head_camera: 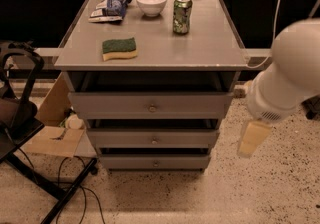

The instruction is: Open bottom drawer

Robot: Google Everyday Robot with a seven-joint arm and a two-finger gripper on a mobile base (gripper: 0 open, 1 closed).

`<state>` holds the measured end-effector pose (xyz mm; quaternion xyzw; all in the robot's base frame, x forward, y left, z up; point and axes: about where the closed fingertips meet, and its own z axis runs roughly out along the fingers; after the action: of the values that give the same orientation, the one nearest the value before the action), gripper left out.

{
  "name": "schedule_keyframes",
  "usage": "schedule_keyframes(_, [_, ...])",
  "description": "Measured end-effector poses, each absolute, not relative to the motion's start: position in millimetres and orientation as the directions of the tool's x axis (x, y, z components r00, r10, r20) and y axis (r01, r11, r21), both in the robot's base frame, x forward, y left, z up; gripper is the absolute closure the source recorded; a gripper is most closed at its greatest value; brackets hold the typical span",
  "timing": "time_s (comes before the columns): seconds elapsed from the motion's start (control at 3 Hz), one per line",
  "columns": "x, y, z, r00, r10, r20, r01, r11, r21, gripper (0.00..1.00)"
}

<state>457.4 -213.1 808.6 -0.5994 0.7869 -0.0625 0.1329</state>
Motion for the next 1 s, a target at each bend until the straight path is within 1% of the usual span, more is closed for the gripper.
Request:
schedule_keyframes(0.33, [465, -217, 715, -0.235, -0.969, -0.069, -0.942, 0.245, -0.230, 0.00])
schedule_keyframes(0.67, [477, -224, 645, -0.223, -0.974, -0.040, -0.952, 0.227, -0.205, 0.00])
schedule_keyframes(1.0, [477, -223, 646, -0.224, -0.974, -0.041, -0.952, 0.227, -0.206, 0.00])
